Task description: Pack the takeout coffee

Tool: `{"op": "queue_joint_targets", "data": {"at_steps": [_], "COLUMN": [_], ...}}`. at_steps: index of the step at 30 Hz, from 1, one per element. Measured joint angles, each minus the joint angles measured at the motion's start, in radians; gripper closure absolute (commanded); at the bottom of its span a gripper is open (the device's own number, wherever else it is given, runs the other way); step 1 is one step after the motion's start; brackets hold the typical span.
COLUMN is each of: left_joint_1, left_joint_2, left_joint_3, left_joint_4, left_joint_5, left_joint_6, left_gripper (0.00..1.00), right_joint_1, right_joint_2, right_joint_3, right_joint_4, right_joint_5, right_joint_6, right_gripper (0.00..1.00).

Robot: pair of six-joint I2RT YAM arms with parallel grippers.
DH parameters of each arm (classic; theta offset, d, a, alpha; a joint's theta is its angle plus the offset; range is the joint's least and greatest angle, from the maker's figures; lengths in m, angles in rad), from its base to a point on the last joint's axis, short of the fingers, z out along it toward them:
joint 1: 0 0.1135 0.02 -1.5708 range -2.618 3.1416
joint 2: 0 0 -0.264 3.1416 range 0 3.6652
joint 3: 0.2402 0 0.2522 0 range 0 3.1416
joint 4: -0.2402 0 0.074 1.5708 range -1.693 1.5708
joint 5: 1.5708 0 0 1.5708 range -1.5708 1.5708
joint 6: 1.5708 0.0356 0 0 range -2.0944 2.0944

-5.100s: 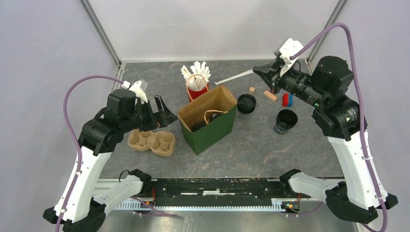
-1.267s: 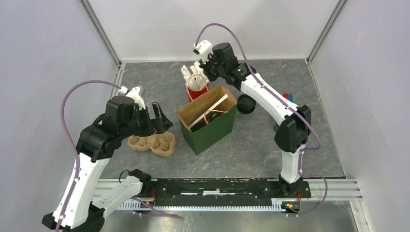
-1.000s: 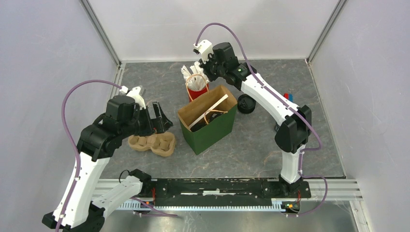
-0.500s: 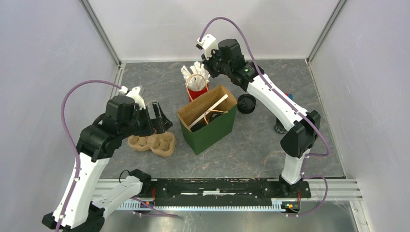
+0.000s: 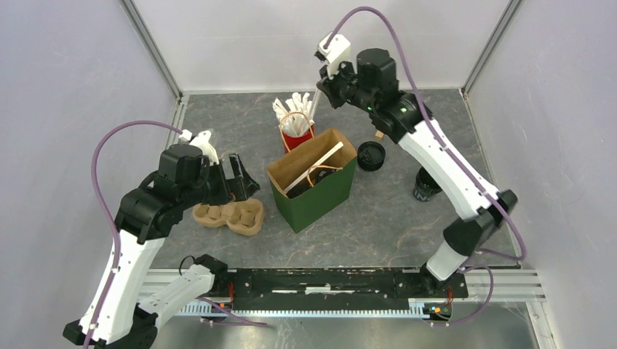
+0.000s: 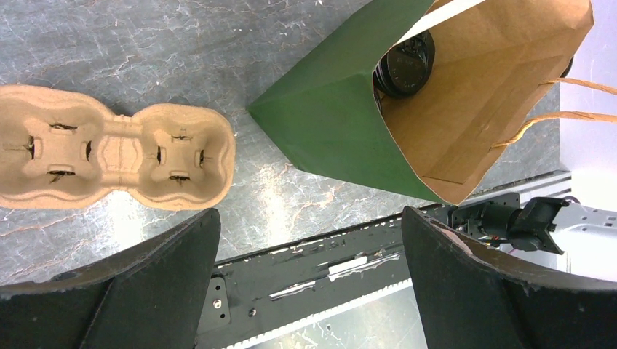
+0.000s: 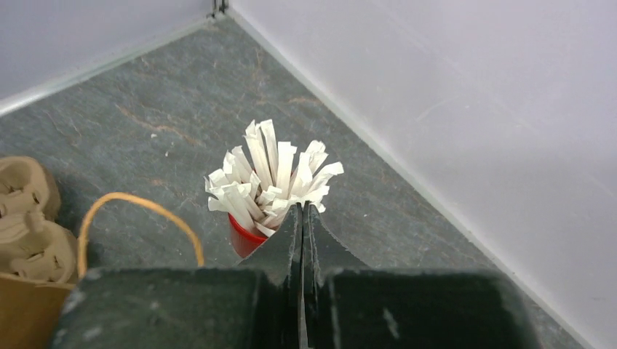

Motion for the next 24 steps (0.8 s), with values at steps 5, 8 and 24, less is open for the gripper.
{"op": "queue_joint_targets", "data": {"at_steps": [5, 8, 24], "left_joint_1": [0.0, 0.0, 0.0], "left_joint_2": [0.013, 0.02, 0.038], "left_joint_3": [0.0, 0.0, 0.003], "left_joint_4": [0.0, 0.0, 0.001], "left_joint_5": [0.001, 0.001, 0.002], "left_joint_6": [0.0, 0.0, 0.0], "left_gripper": [0.0, 0.0, 0.0], "right_joint_1": [0.0, 0.0, 0.0], "right_joint_2": [-0.115, -0.158, -0.198], "right_joint_3": [-0.021, -0.021, -0.116], "right_joint_4": [0.016, 0.034, 0.106], "right_joint_5": [0.0, 0.0, 0.003], "right_joint_6": [0.001, 0.003, 0.011], "right_gripper": [1.0, 1.0, 1.0]}}
